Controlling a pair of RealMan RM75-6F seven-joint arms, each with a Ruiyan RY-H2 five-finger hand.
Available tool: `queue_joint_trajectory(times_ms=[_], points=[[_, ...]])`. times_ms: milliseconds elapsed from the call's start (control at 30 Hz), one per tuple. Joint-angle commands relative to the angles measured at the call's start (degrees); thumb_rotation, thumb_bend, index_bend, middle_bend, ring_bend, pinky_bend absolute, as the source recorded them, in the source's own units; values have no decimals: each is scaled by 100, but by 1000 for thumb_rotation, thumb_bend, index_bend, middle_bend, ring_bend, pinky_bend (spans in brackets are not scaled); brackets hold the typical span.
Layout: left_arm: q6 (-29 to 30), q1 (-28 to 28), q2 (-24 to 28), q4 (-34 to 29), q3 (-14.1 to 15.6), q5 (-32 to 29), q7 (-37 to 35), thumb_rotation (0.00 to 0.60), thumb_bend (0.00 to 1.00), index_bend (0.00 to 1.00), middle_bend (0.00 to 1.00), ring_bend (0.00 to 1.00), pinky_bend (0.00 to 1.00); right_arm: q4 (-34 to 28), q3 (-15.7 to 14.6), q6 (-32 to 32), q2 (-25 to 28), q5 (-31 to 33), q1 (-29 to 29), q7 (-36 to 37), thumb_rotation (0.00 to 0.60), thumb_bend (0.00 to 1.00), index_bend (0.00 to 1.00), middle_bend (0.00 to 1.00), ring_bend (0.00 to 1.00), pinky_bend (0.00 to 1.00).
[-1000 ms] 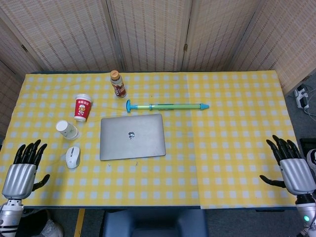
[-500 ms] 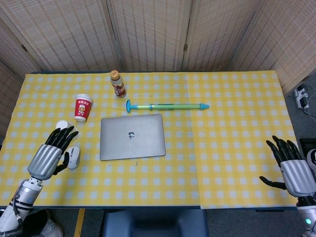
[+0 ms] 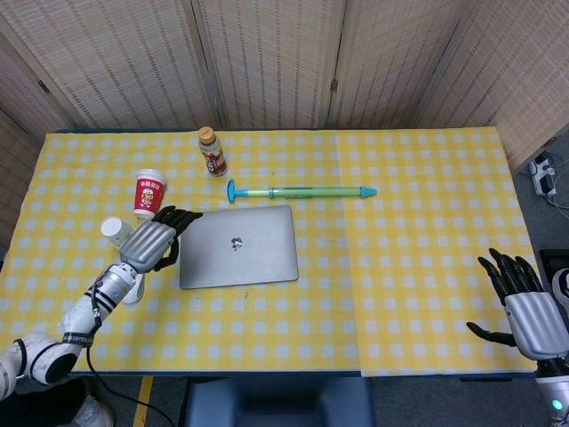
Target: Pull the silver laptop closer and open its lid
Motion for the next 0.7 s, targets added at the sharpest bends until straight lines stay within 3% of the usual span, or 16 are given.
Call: queue_joint_trajectory(times_ms=[33, 167, 400, 467, 567, 700], points=[[-811, -578, -378, 568, -204, -709, -186, 600, 1000, 102, 158, 115, 75, -53, -14, -29, 62, -15, 9, 99, 496, 158, 0, 0, 25, 0], [-1450, -1027, -636, 1055, -235, -1301, -102, 600, 1000, 89, 160, 107, 28, -113, -19, 15, 97, -95, 10, 45, 497, 158, 0, 0, 42, 0], [-1975, -1643, -1202, 2007, -188, -2080, 132, 589, 1000, 53, 160, 90, 1, -207, -13, -26, 110, -95, 35, -40, 498, 158, 0, 0, 54, 0], [-2143, -1792, -1343, 2280, -154, -2253, 154, 546, 1000, 34, 160, 78, 0, -212, -1, -42, 92, -65, 42, -44, 497, 159, 0, 0, 56, 0], [-2397, -1998, -1577, 2718, -98, -2494, 140, 433, 1000, 6, 160, 72, 0, -212, 15, -56, 59, -26, 47, -61, 496, 159, 0, 0, 55, 0], [-2656, -2223, -1910, 3279, -18, -2725, 99, 401, 1000, 2, 160, 67, 0, -246, 32, -53, 73, -1, 48, -98, 497, 159, 0, 0, 53, 0]])
